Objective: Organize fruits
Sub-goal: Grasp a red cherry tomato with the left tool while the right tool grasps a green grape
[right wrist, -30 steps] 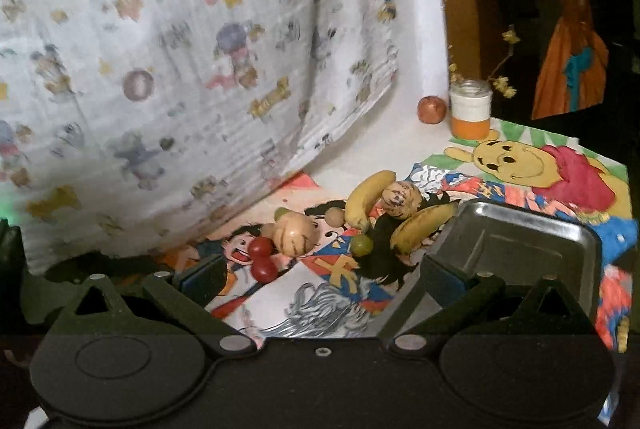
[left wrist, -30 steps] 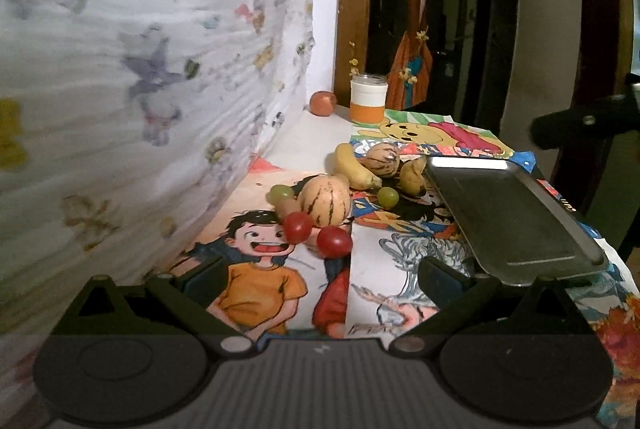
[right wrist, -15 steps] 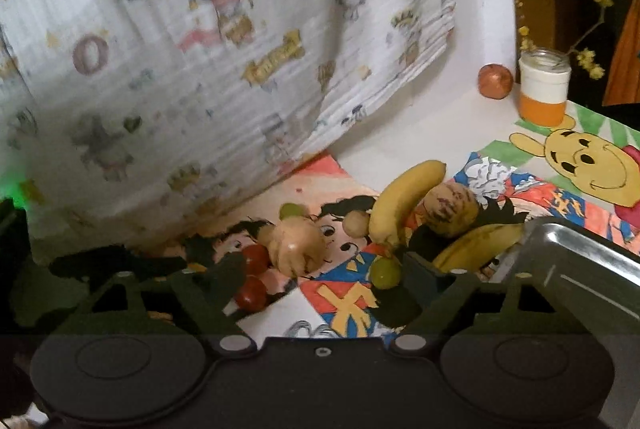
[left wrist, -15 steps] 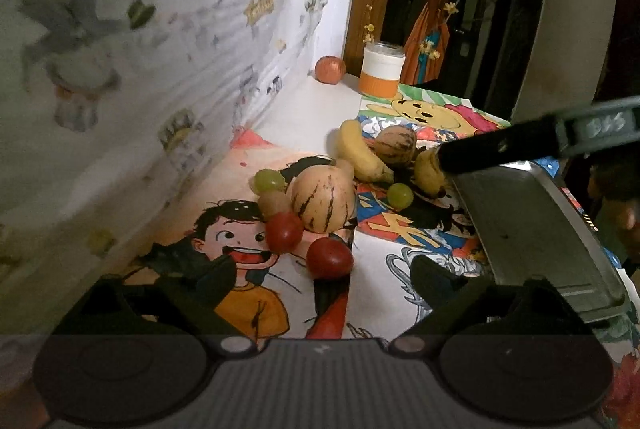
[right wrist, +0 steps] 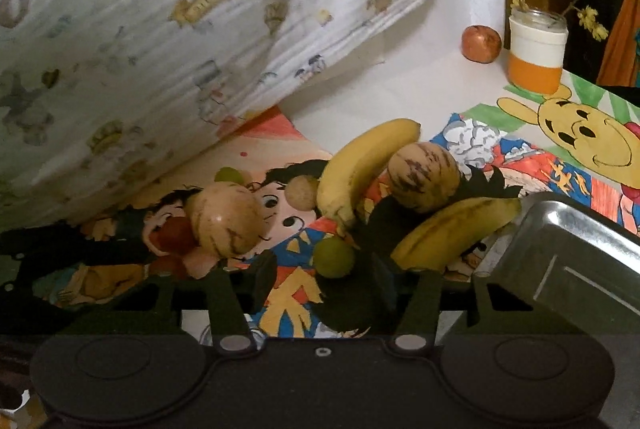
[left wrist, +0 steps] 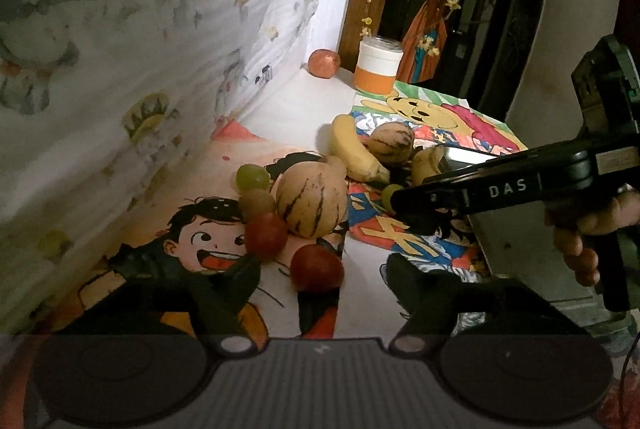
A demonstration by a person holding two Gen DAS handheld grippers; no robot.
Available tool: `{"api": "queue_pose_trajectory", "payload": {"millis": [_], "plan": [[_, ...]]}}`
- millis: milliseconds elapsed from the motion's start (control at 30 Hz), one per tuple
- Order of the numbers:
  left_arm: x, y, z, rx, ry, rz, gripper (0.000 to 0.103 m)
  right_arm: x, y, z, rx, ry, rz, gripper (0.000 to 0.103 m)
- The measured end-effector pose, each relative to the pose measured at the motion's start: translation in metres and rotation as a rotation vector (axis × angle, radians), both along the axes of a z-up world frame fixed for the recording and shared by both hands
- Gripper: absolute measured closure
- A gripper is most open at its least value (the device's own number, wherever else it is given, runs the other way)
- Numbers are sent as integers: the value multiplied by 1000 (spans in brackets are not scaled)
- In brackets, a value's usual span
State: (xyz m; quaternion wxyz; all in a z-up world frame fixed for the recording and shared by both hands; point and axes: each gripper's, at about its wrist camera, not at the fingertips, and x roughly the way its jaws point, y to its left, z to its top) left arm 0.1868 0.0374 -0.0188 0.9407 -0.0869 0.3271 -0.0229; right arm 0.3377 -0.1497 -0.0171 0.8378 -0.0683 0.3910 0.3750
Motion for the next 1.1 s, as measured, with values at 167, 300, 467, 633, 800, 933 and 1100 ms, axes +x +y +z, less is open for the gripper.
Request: {"api": "queue_pose_trajectory", "payload": {"millis": [167, 300, 467, 633, 800, 933, 1100], "plan": [[5, 0, -5, -3, 21, 5, 42, 1, 6, -9, -17, -4, -20, 55], [9, 0, -8, -10, 29, 9, 46, -4, 15, -11, -50, -57, -7, 57], [12, -1, -9, -6, 32, 17, 52, -7, 24, -14, -93, -88, -5, 63], [12, 0, -8, -8, 41, 27, 62, -7, 26, -16, -98, -104, -24, 76], [13, 2, -5, -21, 59, 18, 68, -8, 23, -14, -75, -94, -27, 76], [10, 2, 0, -13, 61, 19, 68, -17, 17, -8, -37, -90, -15, 76], [2, -3, 12, -3, 37, 27, 68, -30, 1, 4, -4, -98, -15, 76]]}}
